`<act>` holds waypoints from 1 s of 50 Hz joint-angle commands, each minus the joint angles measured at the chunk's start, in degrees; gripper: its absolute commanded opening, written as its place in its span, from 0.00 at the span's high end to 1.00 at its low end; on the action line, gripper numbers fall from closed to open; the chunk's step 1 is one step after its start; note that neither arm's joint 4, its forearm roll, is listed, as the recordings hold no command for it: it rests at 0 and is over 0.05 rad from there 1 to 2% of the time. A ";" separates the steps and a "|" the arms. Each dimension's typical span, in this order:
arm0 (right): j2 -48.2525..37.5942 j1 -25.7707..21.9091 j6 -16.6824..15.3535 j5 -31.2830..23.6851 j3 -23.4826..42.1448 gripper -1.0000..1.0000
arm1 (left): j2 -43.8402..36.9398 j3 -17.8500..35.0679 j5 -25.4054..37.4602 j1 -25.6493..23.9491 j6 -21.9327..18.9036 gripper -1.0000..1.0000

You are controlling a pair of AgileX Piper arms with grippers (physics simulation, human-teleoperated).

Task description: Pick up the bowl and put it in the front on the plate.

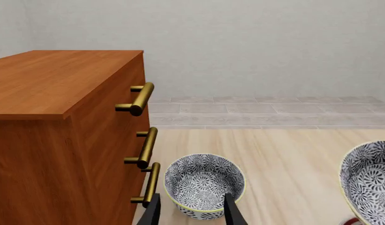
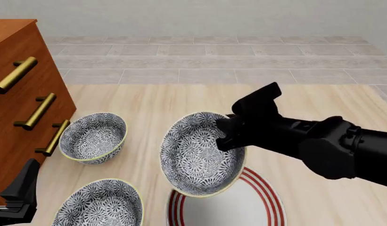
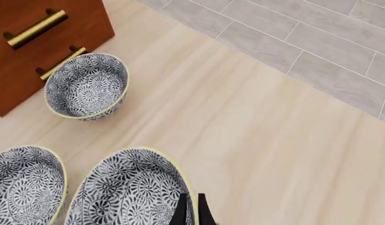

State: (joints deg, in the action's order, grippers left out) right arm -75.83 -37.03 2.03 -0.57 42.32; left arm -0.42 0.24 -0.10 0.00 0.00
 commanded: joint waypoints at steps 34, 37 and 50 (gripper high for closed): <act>5.97 -0.42 1.86 3.52 -13.70 1.00 | 0.00 0.00 0.00 0.00 0.00 0.00; 6.21 -0.77 2.12 3.48 -14.29 1.00 | 0.00 0.00 0.00 0.00 0.00 0.00; 5.93 0.18 2.74 4.99 -17.22 1.00 | 0.00 0.00 0.00 0.00 0.00 0.00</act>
State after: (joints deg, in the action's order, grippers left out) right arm -69.81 -37.08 3.86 3.12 27.15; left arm -0.42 0.24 -0.10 0.00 0.00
